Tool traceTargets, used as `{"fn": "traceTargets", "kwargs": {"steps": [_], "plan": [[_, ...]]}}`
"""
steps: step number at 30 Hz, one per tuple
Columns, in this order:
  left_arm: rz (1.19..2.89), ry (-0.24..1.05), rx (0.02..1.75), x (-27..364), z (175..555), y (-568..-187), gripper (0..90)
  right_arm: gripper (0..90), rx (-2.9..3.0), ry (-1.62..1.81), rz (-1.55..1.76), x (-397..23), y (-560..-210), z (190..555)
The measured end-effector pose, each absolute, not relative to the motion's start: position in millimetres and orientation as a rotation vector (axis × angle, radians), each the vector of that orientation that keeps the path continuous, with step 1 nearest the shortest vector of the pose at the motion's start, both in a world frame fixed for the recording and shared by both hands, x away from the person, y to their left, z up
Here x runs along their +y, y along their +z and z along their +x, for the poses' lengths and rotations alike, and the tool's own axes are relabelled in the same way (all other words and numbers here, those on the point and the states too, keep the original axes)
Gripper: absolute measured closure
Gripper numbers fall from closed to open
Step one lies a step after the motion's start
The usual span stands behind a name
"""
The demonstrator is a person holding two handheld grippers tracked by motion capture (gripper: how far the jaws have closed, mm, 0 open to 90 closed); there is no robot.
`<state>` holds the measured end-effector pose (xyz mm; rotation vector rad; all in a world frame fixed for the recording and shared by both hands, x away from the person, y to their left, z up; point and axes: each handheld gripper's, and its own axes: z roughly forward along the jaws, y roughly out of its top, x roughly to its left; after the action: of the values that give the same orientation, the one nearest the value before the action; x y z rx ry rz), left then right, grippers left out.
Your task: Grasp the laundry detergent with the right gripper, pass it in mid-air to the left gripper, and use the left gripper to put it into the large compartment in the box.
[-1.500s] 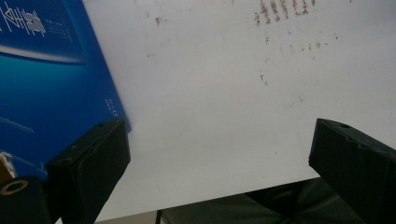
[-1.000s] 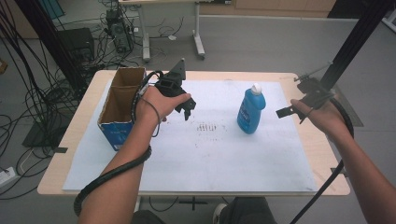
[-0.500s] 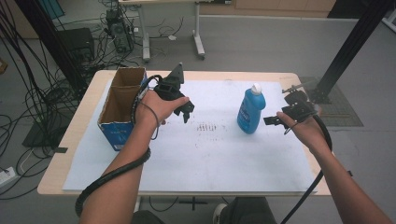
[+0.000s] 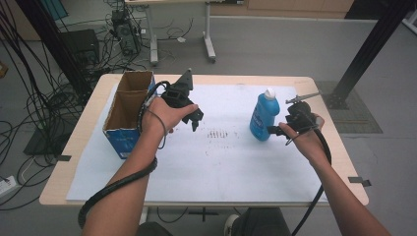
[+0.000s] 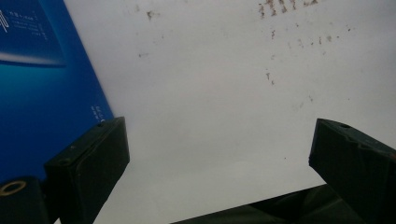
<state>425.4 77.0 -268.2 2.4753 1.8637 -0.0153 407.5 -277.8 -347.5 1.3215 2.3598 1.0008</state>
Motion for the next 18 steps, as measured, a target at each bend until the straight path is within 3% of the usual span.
{"fn": "traceTargets", "kwargs": {"steps": [18], "plan": [[2.476,-0.02,1.844,71.8,428.9,-268.2,5.6,2.8,2.243,1.101,1.269,-257.9,-372.3,414.5]]}}
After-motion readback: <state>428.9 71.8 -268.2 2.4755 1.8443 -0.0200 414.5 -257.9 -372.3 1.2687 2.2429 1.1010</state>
